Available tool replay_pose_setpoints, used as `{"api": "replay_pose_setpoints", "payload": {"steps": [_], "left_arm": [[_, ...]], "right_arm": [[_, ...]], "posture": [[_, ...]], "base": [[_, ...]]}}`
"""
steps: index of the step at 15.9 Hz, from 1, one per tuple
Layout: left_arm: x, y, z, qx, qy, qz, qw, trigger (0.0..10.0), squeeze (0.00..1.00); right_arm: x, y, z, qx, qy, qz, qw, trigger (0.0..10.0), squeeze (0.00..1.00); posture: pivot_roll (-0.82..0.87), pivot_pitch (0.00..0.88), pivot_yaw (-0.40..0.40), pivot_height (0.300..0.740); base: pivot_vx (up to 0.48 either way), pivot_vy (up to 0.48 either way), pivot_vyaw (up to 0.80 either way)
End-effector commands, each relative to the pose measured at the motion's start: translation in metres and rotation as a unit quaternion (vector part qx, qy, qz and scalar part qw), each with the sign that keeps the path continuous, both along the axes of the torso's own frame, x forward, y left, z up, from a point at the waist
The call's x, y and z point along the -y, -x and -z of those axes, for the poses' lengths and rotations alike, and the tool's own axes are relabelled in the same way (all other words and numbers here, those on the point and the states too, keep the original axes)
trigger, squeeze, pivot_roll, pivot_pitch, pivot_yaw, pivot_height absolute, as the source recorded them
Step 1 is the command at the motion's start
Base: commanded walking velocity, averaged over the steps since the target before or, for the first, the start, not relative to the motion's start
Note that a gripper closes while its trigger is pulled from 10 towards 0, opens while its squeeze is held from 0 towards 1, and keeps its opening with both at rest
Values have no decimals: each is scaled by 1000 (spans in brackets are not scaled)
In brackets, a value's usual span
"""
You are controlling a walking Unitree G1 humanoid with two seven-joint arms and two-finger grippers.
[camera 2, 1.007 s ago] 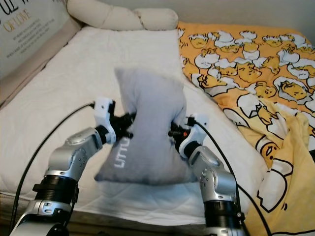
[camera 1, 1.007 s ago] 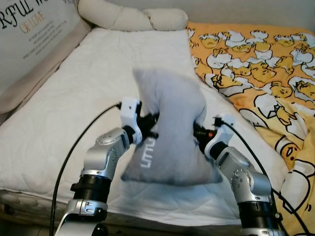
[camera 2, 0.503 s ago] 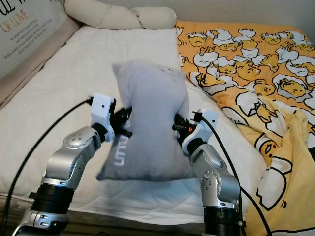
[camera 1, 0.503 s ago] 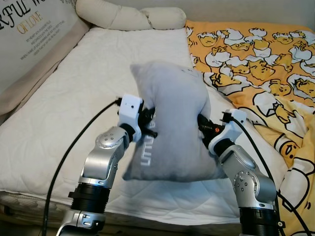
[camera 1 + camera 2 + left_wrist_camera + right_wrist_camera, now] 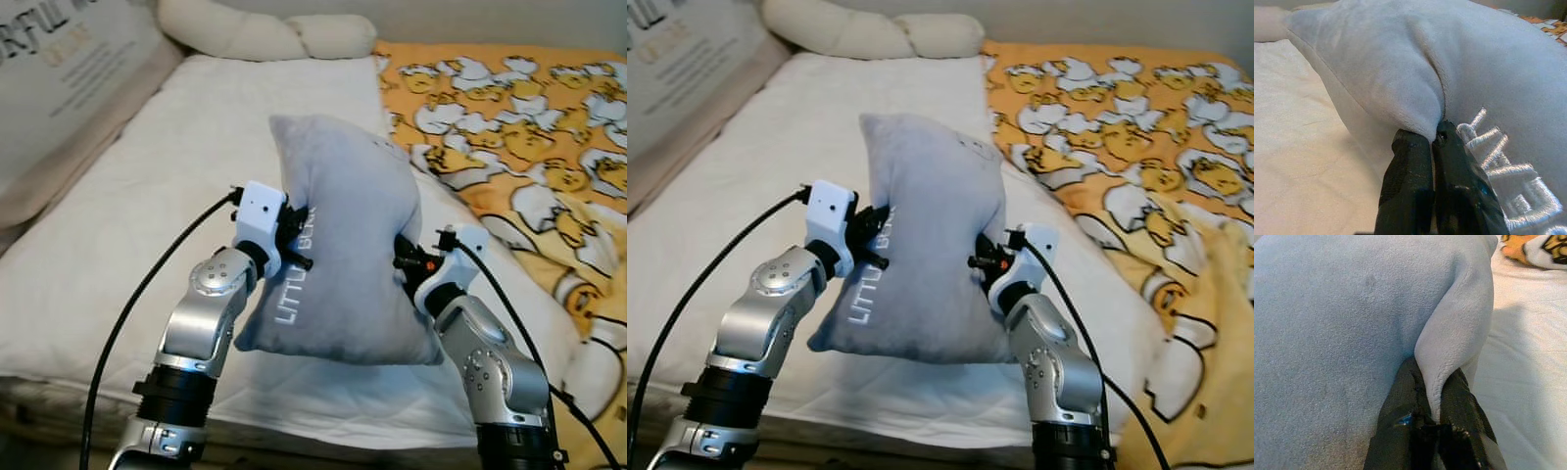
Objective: Clean up the room
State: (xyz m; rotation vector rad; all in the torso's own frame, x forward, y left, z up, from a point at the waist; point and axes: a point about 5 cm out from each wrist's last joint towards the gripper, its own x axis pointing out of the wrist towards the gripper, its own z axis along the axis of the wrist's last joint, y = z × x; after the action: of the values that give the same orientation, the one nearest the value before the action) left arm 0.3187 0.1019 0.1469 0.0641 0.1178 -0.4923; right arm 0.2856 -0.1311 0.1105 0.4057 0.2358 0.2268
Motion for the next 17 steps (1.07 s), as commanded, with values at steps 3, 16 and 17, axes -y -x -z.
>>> {"api": "replay_pose_setpoints", "payload": {"steps": [3, 16, 17], "left_arm": [[-2, -2, -8, 16, -8, -1, 1000, 10000, 0], [-10, -6, -7, 10, -23, -14, 1000, 10000, 0], [-10, -6, -6, 9, -24, -13, 1000, 10000, 0]], "right_arm": [[-8, -1, -12, 25, 3, -13, 1000, 10000, 0], [-4, 0, -3, 8, 19, -5, 1000, 10000, 0], [-4, 0, -3, 7, 19, -6, 1000, 10000, 0]], "posture": [[-109, 0, 51, 740], [-90, 0, 50, 740], [-89, 0, 49, 740]], "base": [[0, 285, -415], [0, 290, -115], [0, 285, 0]]}}
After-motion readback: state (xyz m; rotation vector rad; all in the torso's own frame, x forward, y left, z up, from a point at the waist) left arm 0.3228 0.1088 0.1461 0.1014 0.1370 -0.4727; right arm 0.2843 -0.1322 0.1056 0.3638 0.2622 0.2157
